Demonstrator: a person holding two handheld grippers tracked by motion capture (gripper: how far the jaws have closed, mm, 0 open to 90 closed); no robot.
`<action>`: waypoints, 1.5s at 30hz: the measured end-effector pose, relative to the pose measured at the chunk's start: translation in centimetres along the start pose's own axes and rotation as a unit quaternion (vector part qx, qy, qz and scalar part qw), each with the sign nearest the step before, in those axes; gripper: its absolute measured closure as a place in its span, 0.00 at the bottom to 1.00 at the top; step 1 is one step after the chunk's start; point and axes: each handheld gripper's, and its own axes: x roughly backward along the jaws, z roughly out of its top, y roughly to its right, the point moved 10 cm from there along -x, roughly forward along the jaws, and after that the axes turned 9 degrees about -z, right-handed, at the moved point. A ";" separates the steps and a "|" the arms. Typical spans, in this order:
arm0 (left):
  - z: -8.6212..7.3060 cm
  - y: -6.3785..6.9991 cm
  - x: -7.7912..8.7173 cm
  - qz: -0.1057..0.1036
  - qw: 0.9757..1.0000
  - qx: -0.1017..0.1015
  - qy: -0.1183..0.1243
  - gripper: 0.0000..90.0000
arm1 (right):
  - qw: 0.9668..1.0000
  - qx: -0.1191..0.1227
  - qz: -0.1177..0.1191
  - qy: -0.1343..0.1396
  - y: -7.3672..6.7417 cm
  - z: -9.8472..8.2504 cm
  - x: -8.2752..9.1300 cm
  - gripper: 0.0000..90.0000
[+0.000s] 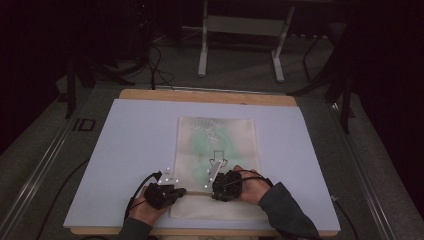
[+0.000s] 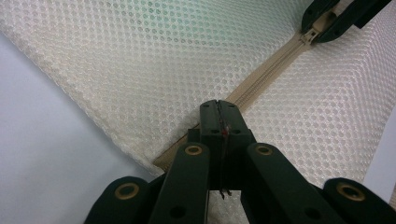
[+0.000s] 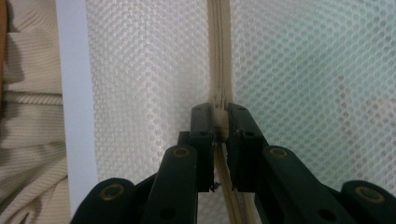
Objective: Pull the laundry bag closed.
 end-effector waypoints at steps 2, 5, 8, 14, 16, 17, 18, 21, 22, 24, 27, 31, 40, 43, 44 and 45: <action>0.0 0.0 0.0 0.000 1.000 0.000 0.000 0.99 | 1.000 0.000 0.000 -0.002 0.0 -0.2 0.1 0.91; 0.0 0.0 0.0 0.001 1.000 0.000 0.000 0.99 | 1.000 -0.003 -0.002 -0.002 0.0 -0.4 0.2 0.91; 0.0 0.0 0.0 0.001 1.000 0.000 0.000 0.99 | 1.000 -0.004 -0.001 0.002 0.0 -0.5 0.3 0.91; 0.0 0.0 0.0 0.002 1.000 -0.001 -0.001 0.99 | 1.000 -0.005 -0.003 -0.004 0.2 -1.1 0.6 0.91; 0.0 0.0 0.0 0.002 1.000 0.000 0.000 0.99 | 1.000 -0.005 -0.005 -0.002 0.2 -1.2 0.7 0.91; 0.0 0.0 0.0 0.003 1.000 -0.001 -0.001 0.99 | 1.000 -0.008 -0.005 -0.002 0.2 -1.4 0.9 0.91; 0.0 0.0 0.0 0.003 1.000 -0.001 -0.001 0.99 | 1.000 -0.011 -0.006 -0.002 0.2 -1.5 0.9 0.91; 0.0 0.0 0.0 0.003 1.000 -0.001 -0.001 0.99 | 1.000 -0.012 -0.007 -0.003 0.3 -1.8 1.1 0.91; 0.0 0.0 0.0 0.003 1.000 -0.001 -0.001 0.99 | 1.000 -0.012 -0.007 -0.003 0.3 -1.8 1.1 0.91; 0.0 0.1 0.0 0.003 1.000 -0.001 -0.001 0.99 | 1.000 -0.015 -0.008 -0.002 0.3 -2.1 1.2 0.91; 0.0 0.1 0.0 0.003 1.000 -0.001 0.000 0.99 | 1.000 -0.018 -0.007 -0.002 0.4 -2.3 1.3 0.91; 0.0 0.0 0.0 0.003 1.000 -0.001 0.000 0.99 | 1.000 -0.018 -0.008 -0.002 0.4 -2.5 1.4 0.91; 0.0 0.0 0.0 0.003 1.000 -0.001 -0.001 0.99 | 1.000 -0.023 -0.009 -0.002 0.5 -3.0 1.8 0.91; 0.0 0.0 0.0 0.003 1.000 -0.001 -0.002 0.99 | 1.000 -0.024 -0.009 -0.002 0.6 -3.1 1.8 0.91; 0.0 0.0 0.0 0.003 1.000 -0.001 -0.002 0.99 | 1.000 -0.023 -0.009 -0.003 0.6 -3.2 1.9 0.91; 0.0 0.0 0.0 0.003 1.000 -0.001 -0.002 0.99 | 1.000 -0.025 -0.009 -0.003 0.7 -3.3 2.0 0.91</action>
